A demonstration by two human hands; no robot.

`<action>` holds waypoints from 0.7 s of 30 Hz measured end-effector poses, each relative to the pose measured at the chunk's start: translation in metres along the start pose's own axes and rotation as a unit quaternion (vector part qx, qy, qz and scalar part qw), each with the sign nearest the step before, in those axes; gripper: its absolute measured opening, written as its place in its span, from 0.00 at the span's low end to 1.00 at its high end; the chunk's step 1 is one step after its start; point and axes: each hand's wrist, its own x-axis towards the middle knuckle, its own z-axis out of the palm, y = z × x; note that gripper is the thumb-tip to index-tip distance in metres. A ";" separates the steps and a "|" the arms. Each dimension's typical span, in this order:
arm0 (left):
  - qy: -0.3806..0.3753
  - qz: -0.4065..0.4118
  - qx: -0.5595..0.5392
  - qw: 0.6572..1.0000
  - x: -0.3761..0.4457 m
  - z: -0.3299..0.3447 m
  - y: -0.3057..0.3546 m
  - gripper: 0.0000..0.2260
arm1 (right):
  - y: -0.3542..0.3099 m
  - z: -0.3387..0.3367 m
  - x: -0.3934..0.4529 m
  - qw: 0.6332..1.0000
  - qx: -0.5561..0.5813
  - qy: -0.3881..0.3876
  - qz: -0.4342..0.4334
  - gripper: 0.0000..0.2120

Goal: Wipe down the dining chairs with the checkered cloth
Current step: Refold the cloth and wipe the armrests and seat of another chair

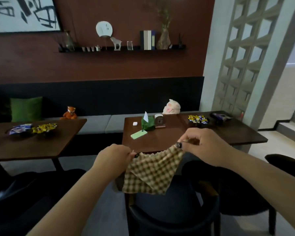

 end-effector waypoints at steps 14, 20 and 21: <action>-0.147 0.062 -0.328 0.931 0.011 -0.088 -0.028 0.06 | -0.033 -0.056 0.040 0.990 -0.096 0.026 0.105 0.09; 0.427 0.117 -0.238 0.865 0.012 -0.065 -0.011 0.01 | -0.045 -0.030 0.019 0.917 -0.088 0.369 -0.123 0.06; 0.401 0.120 -0.185 0.889 0.012 -0.049 -0.007 0.02 | -0.039 -0.014 0.012 0.948 -0.101 0.286 -0.101 0.06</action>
